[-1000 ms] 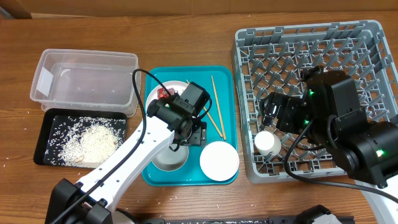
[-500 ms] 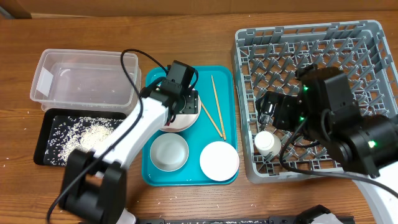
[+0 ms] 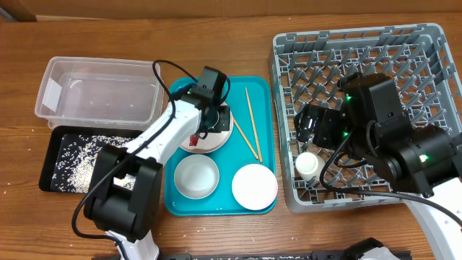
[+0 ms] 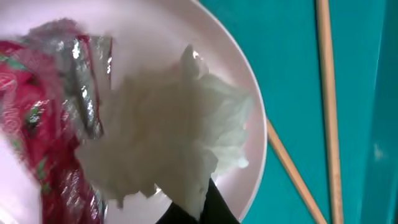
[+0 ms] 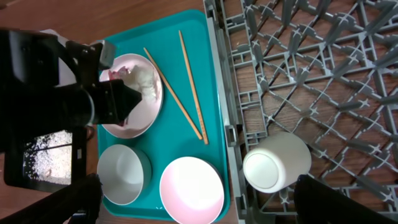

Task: Sort waste into correct bins and load items into the dishwasher
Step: 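Grasp the tissue and wrapper from the pink plate with the left gripper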

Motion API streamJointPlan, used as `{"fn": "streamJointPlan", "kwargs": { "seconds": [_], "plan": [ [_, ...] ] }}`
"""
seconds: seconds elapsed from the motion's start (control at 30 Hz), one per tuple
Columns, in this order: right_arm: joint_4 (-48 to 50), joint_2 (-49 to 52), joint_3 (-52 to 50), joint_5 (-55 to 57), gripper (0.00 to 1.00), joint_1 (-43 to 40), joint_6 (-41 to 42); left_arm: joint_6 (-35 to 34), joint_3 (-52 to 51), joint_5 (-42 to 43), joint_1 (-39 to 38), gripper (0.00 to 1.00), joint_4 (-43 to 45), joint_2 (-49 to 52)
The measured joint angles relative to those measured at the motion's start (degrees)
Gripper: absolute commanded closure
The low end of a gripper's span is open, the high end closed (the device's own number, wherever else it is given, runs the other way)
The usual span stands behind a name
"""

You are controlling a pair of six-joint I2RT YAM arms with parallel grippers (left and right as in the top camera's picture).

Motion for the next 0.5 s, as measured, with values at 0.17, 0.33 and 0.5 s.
{"fn": "streamJointPlan", "kwargs": {
  "seconds": [0.17, 0.33, 0.5],
  "plan": [
    [-0.04, 0.00, 0.00, -0.02, 0.00, -0.02, 0.00, 0.00, 7.82, -0.57, 1.16, 0.96, -9.51, -2.71],
    [-0.02, 0.00, 0.00, -0.02, 0.00, -0.02, 0.00, 0.00, 11.15, -3.98, 5.25, 0.96, -13.53, -9.57],
    [-0.02, 0.00, 0.00, -0.02, 0.00, -0.02, 0.00, 0.00, 11.85, -8.94, 14.10, 0.93, -14.82, -12.76]
  ]
}}
